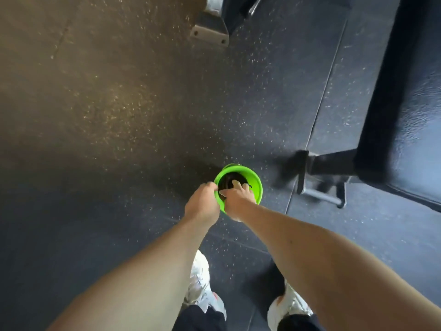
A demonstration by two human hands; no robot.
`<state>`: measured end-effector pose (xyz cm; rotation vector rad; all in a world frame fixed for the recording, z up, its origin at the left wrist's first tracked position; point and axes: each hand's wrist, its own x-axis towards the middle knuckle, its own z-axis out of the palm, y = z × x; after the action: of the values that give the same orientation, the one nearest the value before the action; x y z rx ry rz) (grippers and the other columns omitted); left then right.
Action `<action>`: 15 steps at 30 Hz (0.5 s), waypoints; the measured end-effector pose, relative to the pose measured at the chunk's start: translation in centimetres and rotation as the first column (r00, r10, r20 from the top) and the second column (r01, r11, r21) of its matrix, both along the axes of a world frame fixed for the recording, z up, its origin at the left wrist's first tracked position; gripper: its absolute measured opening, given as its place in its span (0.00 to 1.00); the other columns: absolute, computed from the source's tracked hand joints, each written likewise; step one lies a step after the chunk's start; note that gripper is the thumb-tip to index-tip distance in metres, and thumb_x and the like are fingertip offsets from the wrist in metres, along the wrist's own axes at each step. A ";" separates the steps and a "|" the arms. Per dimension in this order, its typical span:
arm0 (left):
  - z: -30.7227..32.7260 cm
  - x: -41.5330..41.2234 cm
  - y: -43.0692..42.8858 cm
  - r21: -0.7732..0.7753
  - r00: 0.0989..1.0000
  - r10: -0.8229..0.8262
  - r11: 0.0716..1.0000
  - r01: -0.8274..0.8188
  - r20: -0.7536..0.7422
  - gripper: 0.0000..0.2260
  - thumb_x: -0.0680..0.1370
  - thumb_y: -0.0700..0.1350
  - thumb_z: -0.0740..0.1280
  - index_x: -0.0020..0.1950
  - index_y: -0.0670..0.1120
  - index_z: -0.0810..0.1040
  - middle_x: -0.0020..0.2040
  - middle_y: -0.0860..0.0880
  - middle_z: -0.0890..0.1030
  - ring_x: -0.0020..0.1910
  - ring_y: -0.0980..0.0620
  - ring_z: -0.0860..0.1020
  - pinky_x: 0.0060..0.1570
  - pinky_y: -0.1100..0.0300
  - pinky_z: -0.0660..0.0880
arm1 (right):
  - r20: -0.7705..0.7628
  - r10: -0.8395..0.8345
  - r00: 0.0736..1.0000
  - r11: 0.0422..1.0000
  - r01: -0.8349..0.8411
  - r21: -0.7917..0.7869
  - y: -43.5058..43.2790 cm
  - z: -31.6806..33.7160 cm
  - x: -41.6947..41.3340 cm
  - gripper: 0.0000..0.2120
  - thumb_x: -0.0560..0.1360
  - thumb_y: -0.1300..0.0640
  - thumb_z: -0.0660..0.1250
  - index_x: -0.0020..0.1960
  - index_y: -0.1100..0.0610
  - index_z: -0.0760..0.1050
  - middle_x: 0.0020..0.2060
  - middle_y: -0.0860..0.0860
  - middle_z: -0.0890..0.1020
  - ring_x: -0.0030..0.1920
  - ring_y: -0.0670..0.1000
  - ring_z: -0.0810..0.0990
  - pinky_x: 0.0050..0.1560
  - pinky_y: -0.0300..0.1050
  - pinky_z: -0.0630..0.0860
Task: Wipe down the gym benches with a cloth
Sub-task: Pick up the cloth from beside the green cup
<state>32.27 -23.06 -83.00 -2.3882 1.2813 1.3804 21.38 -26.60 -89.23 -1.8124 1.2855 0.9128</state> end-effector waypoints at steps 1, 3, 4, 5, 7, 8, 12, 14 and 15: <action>-1.0 0.2 0.0 -0.015 1.000 0.000 1.000 0.000 -0.004 0.14 0.82 0.41 0.61 0.67 0.48 0.76 0.64 0.47 0.79 0.62 0.44 0.78 0.58 0.50 0.75 | -0.017 0.013 1.000 1.000 -0.013 -0.007 0.0 -1.5 0.6 0.28 0.78 0.58 0.66 0.76 0.42 0.68 0.76 0.55 0.59 0.72 0.62 0.61 0.70 0.57 0.65; -2.0 0.3 -0.1 -0.040 1.000 0.002 0.999 -0.003 -0.010 0.13 0.82 0.40 0.60 0.64 0.46 0.78 0.61 0.46 0.80 0.58 0.43 0.78 0.57 0.49 0.77 | -0.051 -0.022 0.998 1.000 0.022 -0.002 0.1 -3.8 1.6 0.26 0.79 0.53 0.64 0.76 0.44 0.67 0.75 0.55 0.60 0.71 0.63 0.62 0.68 0.58 0.65; -2.3 0.3 -0.1 -0.047 1.000 0.010 0.999 -0.011 -0.018 0.13 0.82 0.40 0.59 0.62 0.45 0.79 0.59 0.46 0.81 0.57 0.43 0.79 0.56 0.48 0.77 | -0.066 -0.053 0.996 0.999 0.053 -0.001 0.2 -4.5 1.7 0.25 0.79 0.52 0.63 0.76 0.46 0.66 0.74 0.54 0.61 0.71 0.62 0.62 0.66 0.58 0.66; -2.4 0.4 -0.1 -0.059 0.999 0.022 0.998 -0.024 -0.028 0.13 0.81 0.39 0.59 0.61 0.44 0.80 0.58 0.45 0.81 0.56 0.42 0.79 0.56 0.47 0.78 | -0.073 -0.081 0.994 0.997 0.081 -0.007 0.3 -5.1 1.9 0.25 0.80 0.51 0.63 0.76 0.49 0.65 0.73 0.54 0.63 0.71 0.62 0.62 0.65 0.58 0.66; -2.7 0.7 0.0 -0.079 0.998 0.052 0.995 -0.055 -0.041 0.13 0.81 0.38 0.59 0.61 0.45 0.80 0.60 0.46 0.81 0.57 0.43 0.79 0.57 0.48 0.77 | -0.051 -0.146 0.988 0.988 0.144 -0.051 0.3 -5.5 1.8 0.25 0.79 0.51 0.66 0.74 0.55 0.68 0.70 0.52 0.67 0.70 0.59 0.64 0.63 0.56 0.67; -2.7 0.9 0.1 -0.084 0.997 0.063 0.994 -0.066 -0.038 0.14 0.81 0.38 0.59 0.62 0.47 0.80 0.62 0.47 0.80 0.58 0.45 0.78 0.58 0.49 0.77 | -0.023 -0.184 0.983 0.980 0.182 -0.080 0.3 -5.3 1.7 0.23 0.78 0.52 0.67 0.71 0.57 0.70 0.68 0.52 0.69 0.69 0.58 0.65 0.62 0.55 0.68; -1.0 1.0 0.1 -0.051 0.996 0.083 0.995 -0.084 -0.027 0.15 0.81 0.38 0.59 0.64 0.48 0.79 0.64 0.48 0.79 0.59 0.45 0.78 0.57 0.51 0.77 | 0.172 -0.445 0.879 0.877 0.466 -0.115 0.2 -2.0 0.0 0.16 0.78 0.56 0.68 0.65 0.58 0.78 0.61 0.55 0.79 0.64 0.59 0.73 0.62 0.51 0.72; 1.3 0.6 0.0 -0.016 0.997 0.075 0.997 -0.075 -0.026 0.14 0.82 0.40 0.60 0.64 0.47 0.78 0.64 0.47 0.79 0.58 0.44 0.78 0.57 0.50 0.77 | 0.266 -0.613 0.744 0.761 0.647 -0.055 0.4 1.5 -1.1 0.16 0.76 0.58 0.70 0.64 0.55 0.80 0.58 0.54 0.82 0.61 0.57 0.77 0.60 0.49 0.74; 2.5 0.4 0.0 0.002 0.998 0.061 0.998 -0.061 -0.028 0.14 0.82 0.40 0.60 0.65 0.47 0.78 0.64 0.46 0.79 0.59 0.43 0.78 0.58 0.50 0.77 | 0.300 -0.679 0.670 0.697 0.716 -0.024 0.5 3.4 -1.6 0.15 0.75 0.59 0.70 0.62 0.54 0.81 0.55 0.52 0.82 0.57 0.55 0.78 0.56 0.46 0.75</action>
<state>32.64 -23.09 -80.49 -2.4356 1.2234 1.4355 19.82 -26.08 -85.80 -1.2750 1.7047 0.1325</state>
